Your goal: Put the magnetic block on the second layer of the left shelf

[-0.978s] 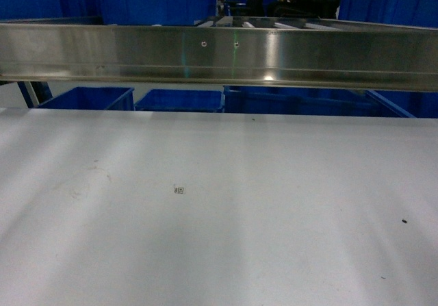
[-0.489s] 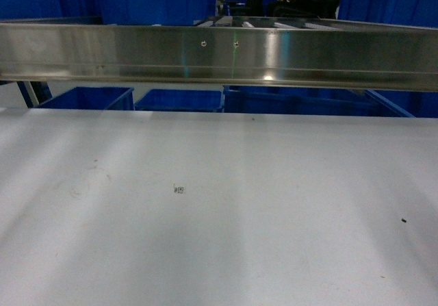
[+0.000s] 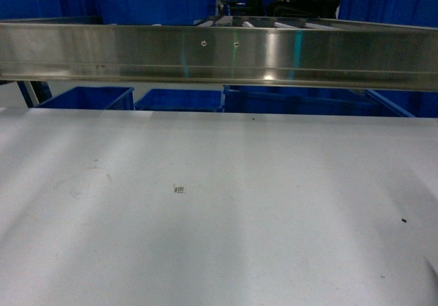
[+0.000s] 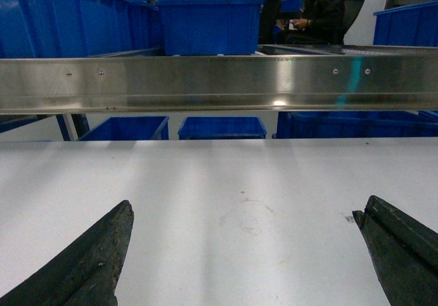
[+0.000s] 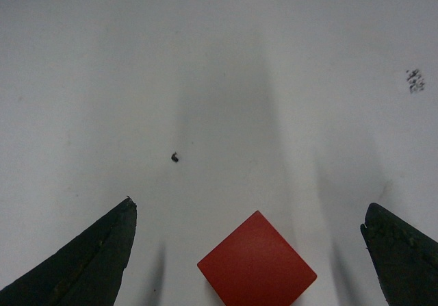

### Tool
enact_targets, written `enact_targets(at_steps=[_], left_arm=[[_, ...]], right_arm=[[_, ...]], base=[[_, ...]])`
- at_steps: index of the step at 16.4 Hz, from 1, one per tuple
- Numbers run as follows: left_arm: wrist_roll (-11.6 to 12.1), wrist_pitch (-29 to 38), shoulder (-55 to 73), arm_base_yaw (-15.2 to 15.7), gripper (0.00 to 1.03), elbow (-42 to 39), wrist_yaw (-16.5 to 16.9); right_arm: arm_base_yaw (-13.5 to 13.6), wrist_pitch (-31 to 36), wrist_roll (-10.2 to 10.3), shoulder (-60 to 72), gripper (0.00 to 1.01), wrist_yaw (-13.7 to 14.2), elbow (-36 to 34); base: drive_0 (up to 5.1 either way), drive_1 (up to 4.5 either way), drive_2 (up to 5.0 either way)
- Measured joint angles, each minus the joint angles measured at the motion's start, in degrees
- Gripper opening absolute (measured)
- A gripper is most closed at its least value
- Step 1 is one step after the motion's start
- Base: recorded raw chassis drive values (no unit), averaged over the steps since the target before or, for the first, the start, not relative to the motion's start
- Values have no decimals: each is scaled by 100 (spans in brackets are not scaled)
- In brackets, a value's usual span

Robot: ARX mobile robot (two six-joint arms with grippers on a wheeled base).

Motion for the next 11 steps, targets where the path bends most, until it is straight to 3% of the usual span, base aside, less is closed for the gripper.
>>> enact_targets(at_steps=[5,11], left_arm=[[0,0,0,0,98,0,0],[0,-2,2,0,98,0,0]], right_arm=[[175,562,98,981,98,402,55],[129,1165,125,1589,98,400,46]], base=[[0,0,0],[0,0,0]])
